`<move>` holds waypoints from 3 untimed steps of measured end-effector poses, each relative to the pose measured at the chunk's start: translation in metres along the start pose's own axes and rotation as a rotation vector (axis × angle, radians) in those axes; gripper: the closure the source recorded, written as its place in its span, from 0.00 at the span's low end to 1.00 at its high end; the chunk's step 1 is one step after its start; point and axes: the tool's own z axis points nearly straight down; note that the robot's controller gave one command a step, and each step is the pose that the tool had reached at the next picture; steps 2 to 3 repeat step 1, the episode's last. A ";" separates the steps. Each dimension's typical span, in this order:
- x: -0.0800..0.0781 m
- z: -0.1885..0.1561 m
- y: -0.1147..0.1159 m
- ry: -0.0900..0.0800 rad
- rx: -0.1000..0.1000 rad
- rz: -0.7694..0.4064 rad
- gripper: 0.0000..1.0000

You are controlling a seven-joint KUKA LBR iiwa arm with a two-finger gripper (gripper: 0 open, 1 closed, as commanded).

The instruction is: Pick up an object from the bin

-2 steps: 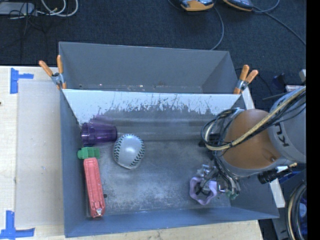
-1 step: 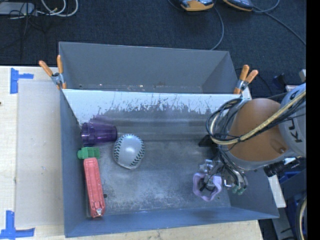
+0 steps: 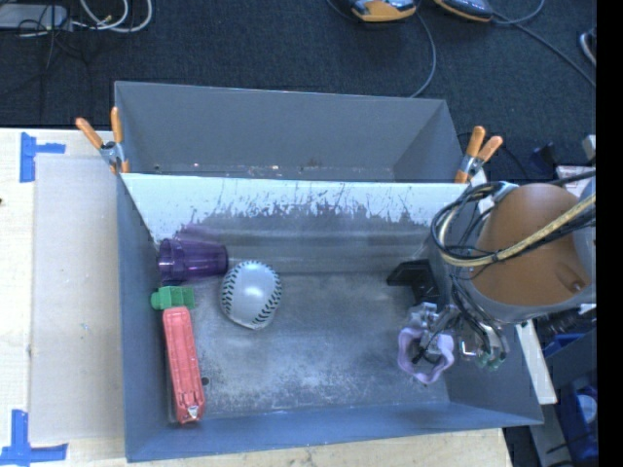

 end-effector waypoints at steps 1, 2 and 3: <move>-0.029 0.038 -0.026 0.010 0.002 0.057 1.00; -0.029 0.038 -0.026 0.010 0.002 0.057 1.00; -0.029 0.038 -0.026 0.010 0.002 0.057 1.00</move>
Offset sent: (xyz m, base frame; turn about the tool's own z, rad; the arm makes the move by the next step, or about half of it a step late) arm 0.0026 -0.0708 -0.0066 0.0421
